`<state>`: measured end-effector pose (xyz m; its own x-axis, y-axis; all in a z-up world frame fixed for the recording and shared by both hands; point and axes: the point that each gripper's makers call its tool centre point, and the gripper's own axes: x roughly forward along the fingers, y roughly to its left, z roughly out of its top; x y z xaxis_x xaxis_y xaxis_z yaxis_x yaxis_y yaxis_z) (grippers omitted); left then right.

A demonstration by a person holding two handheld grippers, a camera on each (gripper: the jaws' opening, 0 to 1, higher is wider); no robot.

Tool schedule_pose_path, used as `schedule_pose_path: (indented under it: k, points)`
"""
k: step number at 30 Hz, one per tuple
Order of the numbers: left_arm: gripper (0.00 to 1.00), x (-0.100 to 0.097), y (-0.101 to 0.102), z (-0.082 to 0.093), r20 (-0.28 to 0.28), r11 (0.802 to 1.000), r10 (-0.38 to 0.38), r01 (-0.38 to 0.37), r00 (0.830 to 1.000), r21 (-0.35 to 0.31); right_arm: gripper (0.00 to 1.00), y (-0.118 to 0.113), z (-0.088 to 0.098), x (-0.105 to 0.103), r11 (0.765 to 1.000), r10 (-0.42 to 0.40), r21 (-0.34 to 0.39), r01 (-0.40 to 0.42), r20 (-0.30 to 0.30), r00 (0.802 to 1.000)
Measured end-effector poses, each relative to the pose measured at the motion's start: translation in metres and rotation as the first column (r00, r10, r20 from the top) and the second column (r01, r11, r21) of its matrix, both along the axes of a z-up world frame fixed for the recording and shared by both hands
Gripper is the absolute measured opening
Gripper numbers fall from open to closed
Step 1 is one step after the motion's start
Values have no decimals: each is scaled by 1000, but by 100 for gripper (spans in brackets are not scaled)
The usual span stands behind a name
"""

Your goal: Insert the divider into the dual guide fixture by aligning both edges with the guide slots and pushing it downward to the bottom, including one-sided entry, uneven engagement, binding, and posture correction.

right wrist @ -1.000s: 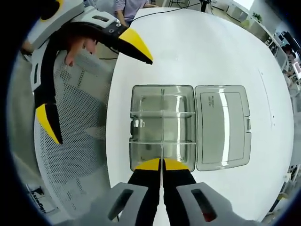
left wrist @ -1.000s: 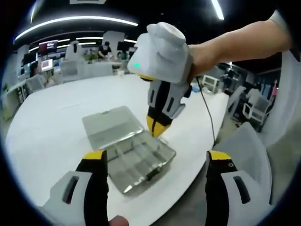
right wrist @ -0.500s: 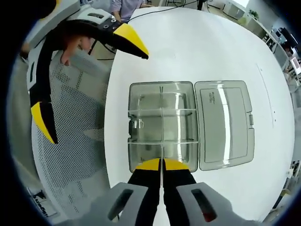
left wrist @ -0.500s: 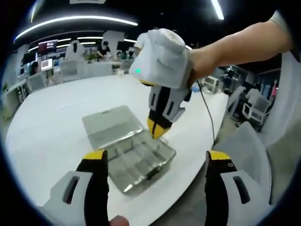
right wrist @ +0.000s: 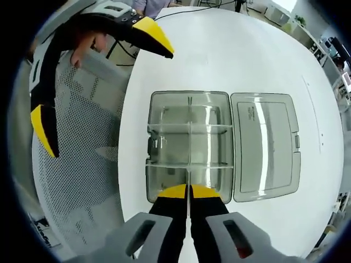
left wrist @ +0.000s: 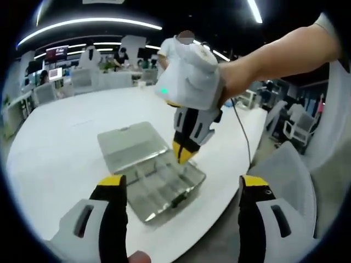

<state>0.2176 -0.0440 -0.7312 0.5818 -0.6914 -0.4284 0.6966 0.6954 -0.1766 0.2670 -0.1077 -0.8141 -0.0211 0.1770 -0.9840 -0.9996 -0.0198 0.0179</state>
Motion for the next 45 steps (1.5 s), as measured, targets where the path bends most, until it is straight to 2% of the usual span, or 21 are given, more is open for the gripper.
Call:
schedule_pose_path:
  k: [8,28,45]
  points:
    - [82,0,-2,1,3,1000,-4,4,1000,3,0,-1,-5,1,1000,0,4,0,-8,1000]
    - [81,-3,9,-2,-6,1000,13,-13,1000,22,0,-1,-21,1,1000,-3,3,3,-22,1000]
    - [81,-10,9,2,0,999,20,-20,1000,31,0,-2,-23,0,1000,8,8,-8,10,1000]
